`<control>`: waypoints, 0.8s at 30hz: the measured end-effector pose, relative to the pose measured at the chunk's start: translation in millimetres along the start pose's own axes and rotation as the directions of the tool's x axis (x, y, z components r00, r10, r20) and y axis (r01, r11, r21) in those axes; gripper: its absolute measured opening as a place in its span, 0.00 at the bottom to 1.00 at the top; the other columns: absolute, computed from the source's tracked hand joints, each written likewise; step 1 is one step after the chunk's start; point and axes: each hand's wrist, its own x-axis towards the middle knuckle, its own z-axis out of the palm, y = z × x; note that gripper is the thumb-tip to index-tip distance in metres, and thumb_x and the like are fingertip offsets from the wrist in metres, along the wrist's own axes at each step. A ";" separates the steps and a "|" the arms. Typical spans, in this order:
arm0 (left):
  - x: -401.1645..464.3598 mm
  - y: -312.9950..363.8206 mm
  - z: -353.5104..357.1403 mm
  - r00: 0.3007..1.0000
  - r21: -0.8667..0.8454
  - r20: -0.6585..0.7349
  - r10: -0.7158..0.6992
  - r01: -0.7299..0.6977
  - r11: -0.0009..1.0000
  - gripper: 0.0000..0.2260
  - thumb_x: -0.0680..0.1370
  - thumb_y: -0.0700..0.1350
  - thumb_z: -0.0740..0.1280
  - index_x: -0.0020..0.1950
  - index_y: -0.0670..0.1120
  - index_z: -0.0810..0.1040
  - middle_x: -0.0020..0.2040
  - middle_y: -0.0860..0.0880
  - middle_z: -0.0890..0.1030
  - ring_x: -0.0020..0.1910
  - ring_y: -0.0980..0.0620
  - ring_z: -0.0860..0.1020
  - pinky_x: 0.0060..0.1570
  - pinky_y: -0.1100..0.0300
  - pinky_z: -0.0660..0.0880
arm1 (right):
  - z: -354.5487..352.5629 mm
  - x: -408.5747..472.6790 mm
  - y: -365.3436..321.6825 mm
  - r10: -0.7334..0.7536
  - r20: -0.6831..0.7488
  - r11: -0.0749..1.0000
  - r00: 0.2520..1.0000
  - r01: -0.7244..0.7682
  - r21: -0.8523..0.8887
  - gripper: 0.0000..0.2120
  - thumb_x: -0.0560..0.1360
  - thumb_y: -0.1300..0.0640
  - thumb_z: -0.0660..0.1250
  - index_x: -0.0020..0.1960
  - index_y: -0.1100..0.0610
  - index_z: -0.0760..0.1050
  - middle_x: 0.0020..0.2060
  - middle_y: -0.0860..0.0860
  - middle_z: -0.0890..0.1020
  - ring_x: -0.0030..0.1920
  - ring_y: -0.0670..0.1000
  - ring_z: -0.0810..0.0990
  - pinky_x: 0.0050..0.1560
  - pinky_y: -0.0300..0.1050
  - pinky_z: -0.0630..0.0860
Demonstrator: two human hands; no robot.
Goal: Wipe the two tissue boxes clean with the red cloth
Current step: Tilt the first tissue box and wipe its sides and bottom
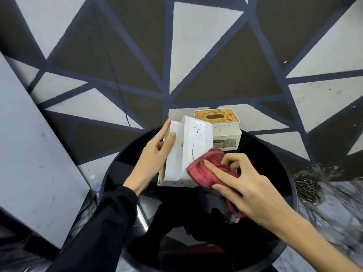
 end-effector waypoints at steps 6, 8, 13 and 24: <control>-2.6 -3.6 -2.8 1.000 0.013 0.016 0.006 -0.006 1.000 0.31 0.79 0.74 0.60 0.82 0.71 0.59 0.56 0.63 0.77 0.56 0.62 0.78 0.69 0.53 0.73 | 3.7 3.6 2.7 0.002 -0.004 0.994 1.000 -0.001 0.114 0.24 0.85 0.38 0.56 0.79 0.41 0.68 0.61 0.47 0.67 0.54 0.46 0.72 0.33 0.45 0.81; -4.7 -2.8 -1.9 1.000 0.020 -0.019 -0.003 0.003 1.000 0.34 0.79 0.71 0.58 0.84 0.62 0.59 0.53 0.70 0.81 0.54 0.74 0.79 0.63 0.62 0.73 | 4.4 4.3 2.1 0.004 0.003 0.992 1.000 -0.004 0.126 0.24 0.85 0.38 0.55 0.79 0.41 0.68 0.61 0.47 0.67 0.54 0.46 0.72 0.34 0.46 0.81; -16.5 7.4 3.8 0.999 0.038 -0.051 0.019 -0.017 0.999 0.18 0.84 0.64 0.54 0.67 0.54 0.63 0.42 0.58 0.79 0.38 0.65 0.76 0.47 0.64 0.75 | 4.1 4.7 4.4 0.009 0.002 0.992 1.000 -0.009 0.129 0.24 0.85 0.38 0.56 0.78 0.43 0.70 0.60 0.47 0.67 0.53 0.46 0.72 0.35 0.45 0.81; -23.0 -12.1 4.4 0.999 0.064 0.051 -0.009 0.006 0.998 0.17 0.88 0.60 0.54 0.73 0.58 0.73 0.62 0.62 0.82 0.63 0.59 0.81 0.67 0.55 0.78 | 6.6 7.6 6.0 0.028 -0.026 0.985 0.999 -0.023 0.169 0.24 0.85 0.38 0.55 0.78 0.43 0.70 0.60 0.47 0.67 0.54 0.46 0.72 0.39 0.45 0.81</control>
